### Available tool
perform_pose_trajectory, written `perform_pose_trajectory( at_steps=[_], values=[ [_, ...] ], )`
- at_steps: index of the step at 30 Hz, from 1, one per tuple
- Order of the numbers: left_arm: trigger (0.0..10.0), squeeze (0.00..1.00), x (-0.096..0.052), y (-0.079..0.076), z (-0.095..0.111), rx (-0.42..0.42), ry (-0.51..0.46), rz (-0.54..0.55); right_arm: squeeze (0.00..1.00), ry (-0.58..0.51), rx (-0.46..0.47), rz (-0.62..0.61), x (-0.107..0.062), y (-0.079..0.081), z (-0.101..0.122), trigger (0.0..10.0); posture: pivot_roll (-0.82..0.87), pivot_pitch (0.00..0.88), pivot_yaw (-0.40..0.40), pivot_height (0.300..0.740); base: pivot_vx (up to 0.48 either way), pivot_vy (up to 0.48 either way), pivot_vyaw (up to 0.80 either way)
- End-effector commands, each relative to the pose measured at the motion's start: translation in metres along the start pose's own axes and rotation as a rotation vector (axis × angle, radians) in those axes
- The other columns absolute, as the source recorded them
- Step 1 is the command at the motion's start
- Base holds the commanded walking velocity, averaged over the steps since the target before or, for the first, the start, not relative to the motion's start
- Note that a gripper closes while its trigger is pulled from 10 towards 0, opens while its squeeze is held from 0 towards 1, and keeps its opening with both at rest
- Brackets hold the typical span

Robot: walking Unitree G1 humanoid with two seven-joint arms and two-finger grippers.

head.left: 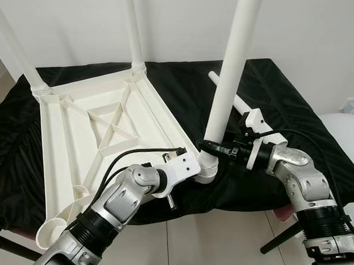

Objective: Building children table

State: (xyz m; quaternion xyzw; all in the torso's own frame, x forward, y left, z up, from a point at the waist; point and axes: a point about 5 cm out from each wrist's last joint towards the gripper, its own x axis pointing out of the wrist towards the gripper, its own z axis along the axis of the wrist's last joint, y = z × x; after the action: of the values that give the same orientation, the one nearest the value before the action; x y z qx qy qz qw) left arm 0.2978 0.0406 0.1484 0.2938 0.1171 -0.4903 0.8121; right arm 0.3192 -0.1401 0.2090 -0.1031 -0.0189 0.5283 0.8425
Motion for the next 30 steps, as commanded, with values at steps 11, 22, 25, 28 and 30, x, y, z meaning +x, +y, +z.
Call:
perform_pose_trajectory(
  at_steps=[11,22,25,28,30],
  values=[
    [10.0,0.0,0.0,-0.004,-0.013,0.024,0.066,0.017,0.0,0.057,0.068,0.09,0.012,0.024,-0.027,10.0,-0.1,0.103,0.052,0.74,0.0,0.0,0.0],
    [10.0,0.0,0.0,-0.005,-0.012,0.028,0.064,0.012,0.0,0.043,0.1,-0.01,0.006,0.025,-0.038,10.0,-0.11,0.109,0.057,0.74,0.0,0.0,0.0],
    [10.0,0.0,-0.001,-0.005,-0.011,0.029,0.063,0.013,0.0,0.032,0.109,-0.044,0.006,0.027,-0.04,10.0,-0.11,0.118,0.057,0.74,0.0,0.0,0.0],
    [10.0,0.0,0.0,-0.005,-0.012,0.026,0.063,0.016,0.0,0.017,0.127,-0.079,0.007,0.029,-0.042,10.0,-0.11,0.113,0.057,0.74,0.0,0.0,0.0],
    [10.0,0.0,0.0,-0.005,-0.012,0.026,0.063,0.016,0.0,0.013,0.133,-0.092,0.007,0.029,-0.043,10.0,-0.11,0.113,0.057,0.74,0.0,0.0,0.0]
  ],
)
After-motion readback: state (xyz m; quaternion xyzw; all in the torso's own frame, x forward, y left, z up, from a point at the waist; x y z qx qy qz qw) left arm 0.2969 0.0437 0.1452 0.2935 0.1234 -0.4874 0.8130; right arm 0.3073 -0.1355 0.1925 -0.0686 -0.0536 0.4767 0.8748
